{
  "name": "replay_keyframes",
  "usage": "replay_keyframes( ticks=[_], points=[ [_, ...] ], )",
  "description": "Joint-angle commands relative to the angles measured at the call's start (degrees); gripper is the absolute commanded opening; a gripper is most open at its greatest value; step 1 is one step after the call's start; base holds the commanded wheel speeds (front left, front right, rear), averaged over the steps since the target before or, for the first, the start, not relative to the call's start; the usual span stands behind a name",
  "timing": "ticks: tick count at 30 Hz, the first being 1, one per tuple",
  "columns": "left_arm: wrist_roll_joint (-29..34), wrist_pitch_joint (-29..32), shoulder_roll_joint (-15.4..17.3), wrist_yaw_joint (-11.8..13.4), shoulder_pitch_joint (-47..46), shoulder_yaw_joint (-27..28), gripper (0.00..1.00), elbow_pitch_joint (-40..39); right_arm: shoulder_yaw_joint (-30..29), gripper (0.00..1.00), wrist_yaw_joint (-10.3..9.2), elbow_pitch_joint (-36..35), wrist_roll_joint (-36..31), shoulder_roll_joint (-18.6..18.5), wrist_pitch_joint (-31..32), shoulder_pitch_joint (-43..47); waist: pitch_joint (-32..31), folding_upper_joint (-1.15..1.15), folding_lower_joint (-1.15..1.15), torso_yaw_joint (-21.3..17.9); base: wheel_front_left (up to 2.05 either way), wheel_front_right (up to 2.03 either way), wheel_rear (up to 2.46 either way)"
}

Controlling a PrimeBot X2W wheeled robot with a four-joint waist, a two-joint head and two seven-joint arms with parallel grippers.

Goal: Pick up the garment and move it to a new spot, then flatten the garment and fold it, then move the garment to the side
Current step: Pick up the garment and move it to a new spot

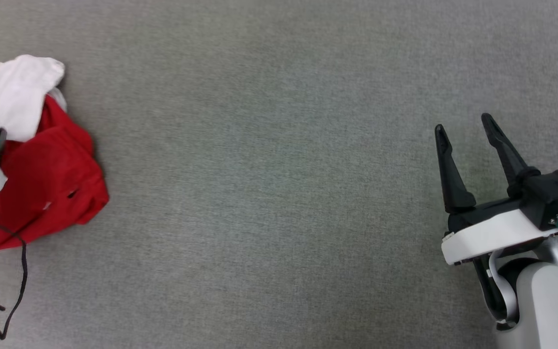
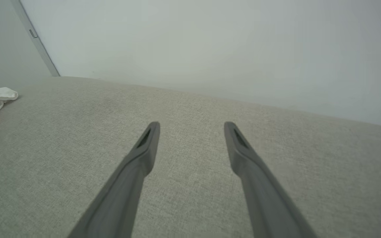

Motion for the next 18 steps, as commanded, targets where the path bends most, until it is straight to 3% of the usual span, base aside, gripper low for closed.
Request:
replay_keyframes(
  ticks=[1,5,9,12,18],
  points=[
    [-0.7,3.2,0.9,-0.3,-0.8,0.1,1.0,1.1,0.3,1.0,-0.04,0.5,0.6,-0.1,-0.2,-1.0,2.3,0.0,-0.01,-1.8,0.0,0.0,0.0],
    [-2.9,11.3,2.3,0.0,0.3,0.6,1.0,3.9,1.1,1.0,-0.04,1.4,0.9,-0.1,-0.9,-2.2,3.6,0.0,-0.01,-2.6,0.0,0.0,0.0],
    [-4.4,15.7,2.2,0.6,2.0,1.0,1.0,5.9,1.9,1.0,-0.04,2.1,1.3,-0.2,-1.4,-3.0,4.4,0.0,-0.01,-3.1,0.0,0.0,0.0],
    [-5.1,15.8,1.2,1.0,3.4,1.4,0.0,6.3,2.1,1.0,-0.04,2.4,1.5,-0.4,-1.6,-3.6,4.6,0.0,-0.01,-3.5,0.0,0.0,0.0],
    [-4.1,10.5,0.9,1.7,3.0,1.1,0.0,4.8,1.2,1.0,-0.03,3.0,1.6,-0.7,-1.7,-3.2,3.1,0.0,-0.01,-3.1,0.0,0.0,0.0]
  ],
)
